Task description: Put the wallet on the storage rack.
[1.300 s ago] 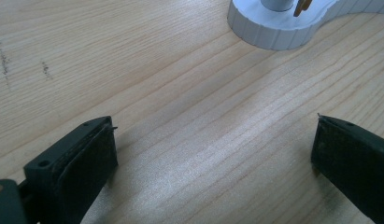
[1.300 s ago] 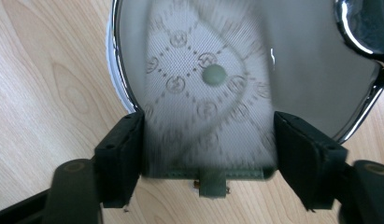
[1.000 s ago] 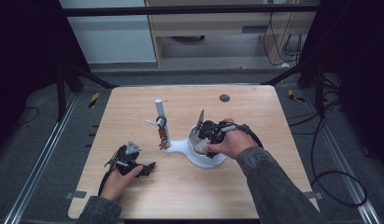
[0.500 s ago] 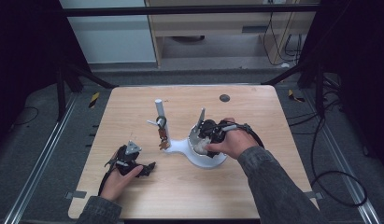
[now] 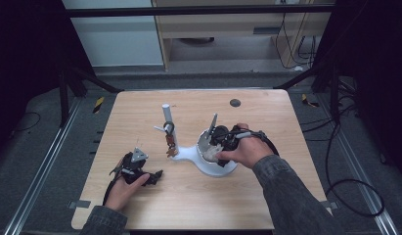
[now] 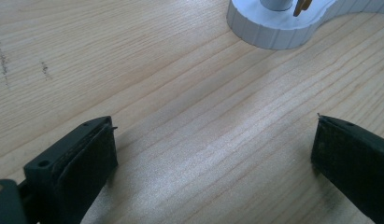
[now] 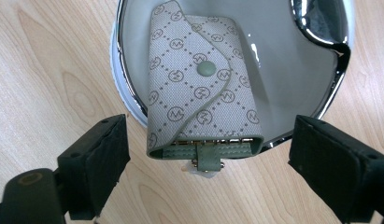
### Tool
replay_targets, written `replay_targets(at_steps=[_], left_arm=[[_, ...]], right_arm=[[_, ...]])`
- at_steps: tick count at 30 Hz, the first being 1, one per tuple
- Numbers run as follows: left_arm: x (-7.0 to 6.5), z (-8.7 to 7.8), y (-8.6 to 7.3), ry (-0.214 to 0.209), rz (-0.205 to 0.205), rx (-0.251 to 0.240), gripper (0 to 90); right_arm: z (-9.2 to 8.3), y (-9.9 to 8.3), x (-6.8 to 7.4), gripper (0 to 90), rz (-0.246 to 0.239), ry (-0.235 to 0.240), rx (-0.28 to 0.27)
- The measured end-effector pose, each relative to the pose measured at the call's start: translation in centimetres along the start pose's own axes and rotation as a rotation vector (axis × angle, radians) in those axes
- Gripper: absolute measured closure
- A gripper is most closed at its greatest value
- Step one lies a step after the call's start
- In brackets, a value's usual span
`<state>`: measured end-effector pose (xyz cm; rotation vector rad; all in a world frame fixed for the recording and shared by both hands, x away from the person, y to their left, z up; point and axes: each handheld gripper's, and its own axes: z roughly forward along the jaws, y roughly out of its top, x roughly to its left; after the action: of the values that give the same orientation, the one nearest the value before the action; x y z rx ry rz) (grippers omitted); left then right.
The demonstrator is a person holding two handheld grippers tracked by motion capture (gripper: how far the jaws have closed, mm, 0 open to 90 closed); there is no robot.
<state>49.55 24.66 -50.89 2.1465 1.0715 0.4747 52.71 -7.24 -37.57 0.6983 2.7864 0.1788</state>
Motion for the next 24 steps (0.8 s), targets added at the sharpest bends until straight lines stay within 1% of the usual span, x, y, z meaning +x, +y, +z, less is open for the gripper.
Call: replay_targets(at_steps=[3, 4, 5, 15, 20, 21, 24], left_arm=[[0.0, 0.0, 0.0, 0.0, 0.0, 0.0, 0.0], [0.0, 0.0, 0.0, 0.0, 0.0, 0.001, 0.0], [0.0, 0.0, 0.0, 0.0, 0.001, 0.0, 0.0], [0.0, 0.0, 0.0, 0.0, 0.001, 0.0, 0.0], [0.0, 0.0, 0.0, 0.0, 0.001, 0.0, 0.0], [0.0, 0.0, 0.0, 0.0, 0.001, 0.0, 0.0], [0.0, 0.0, 0.0, 0.0, 0.001, 0.0, 0.0]], right_arm=[[-0.2, -0.3, 0.0, 10.4, 0.006, -0.003, -0.012], [-0.3, -0.3, 0.0, 10.2, -0.002, -0.003, -0.017], [-0.3, -0.4, 0.0, 10.0, 0.008, -0.002, -0.02], [-1.0, -1.1, 0.0, 8.2, 0.018, -0.002, -0.052], [-1.5, -1.5, -0.1, 7.7, 0.018, -0.006, -0.073], [-1.6, -1.6, -0.2, 7.5, 0.01, -0.009, -0.079], [-1.9, -2.0, -0.2, 7.3, 0.014, -0.015, -0.093]])
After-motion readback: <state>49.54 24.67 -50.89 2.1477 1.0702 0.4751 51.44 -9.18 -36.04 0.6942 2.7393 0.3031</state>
